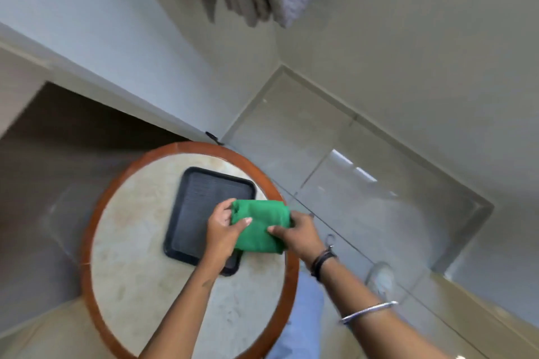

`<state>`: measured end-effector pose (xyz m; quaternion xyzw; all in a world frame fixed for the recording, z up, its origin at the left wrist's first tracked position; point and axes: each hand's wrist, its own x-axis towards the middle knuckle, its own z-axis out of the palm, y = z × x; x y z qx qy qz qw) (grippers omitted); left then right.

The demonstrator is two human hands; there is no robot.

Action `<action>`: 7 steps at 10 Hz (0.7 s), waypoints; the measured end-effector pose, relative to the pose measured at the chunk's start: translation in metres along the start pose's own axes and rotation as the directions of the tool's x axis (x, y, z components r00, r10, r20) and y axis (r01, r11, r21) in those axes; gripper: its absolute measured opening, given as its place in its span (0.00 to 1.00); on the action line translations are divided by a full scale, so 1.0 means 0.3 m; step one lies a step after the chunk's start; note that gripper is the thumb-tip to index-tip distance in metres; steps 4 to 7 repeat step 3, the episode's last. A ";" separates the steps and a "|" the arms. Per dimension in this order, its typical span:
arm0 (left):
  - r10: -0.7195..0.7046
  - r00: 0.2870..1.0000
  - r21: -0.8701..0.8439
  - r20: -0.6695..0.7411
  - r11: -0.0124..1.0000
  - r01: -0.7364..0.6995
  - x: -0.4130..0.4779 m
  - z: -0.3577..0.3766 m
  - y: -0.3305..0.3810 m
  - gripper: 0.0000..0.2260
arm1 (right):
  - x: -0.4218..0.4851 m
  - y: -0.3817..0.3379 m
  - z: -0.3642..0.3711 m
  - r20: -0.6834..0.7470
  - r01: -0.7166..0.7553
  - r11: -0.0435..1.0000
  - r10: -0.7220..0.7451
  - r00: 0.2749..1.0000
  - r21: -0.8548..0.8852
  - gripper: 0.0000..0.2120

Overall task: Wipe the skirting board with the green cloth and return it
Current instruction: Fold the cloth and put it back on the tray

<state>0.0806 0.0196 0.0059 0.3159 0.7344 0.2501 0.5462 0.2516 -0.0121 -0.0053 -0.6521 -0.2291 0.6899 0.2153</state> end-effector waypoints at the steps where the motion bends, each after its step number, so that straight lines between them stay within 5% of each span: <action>1: 0.051 0.993 0.085 -0.109 0.996 -0.042 0.081 -0.133 -0.017 0.25 | 0.041 -0.056 0.193 -0.071 0.000 0.987 -0.011 0.997 -0.160 0.08; 3: 0.123 0.979 0.471 -0.161 0.882 -0.033 0.161 -0.232 0.024 0.35 | 0.002 -0.198 0.295 -0.137 -0.112 0.848 0.047 0.989 -0.518 0.12; 7: 0.123 0.979 0.471 -0.161 0.882 -0.033 0.161 -0.232 0.024 0.35 | 0.002 -0.198 0.295 -0.137 -0.112 0.848 0.047 0.989 -0.518 0.12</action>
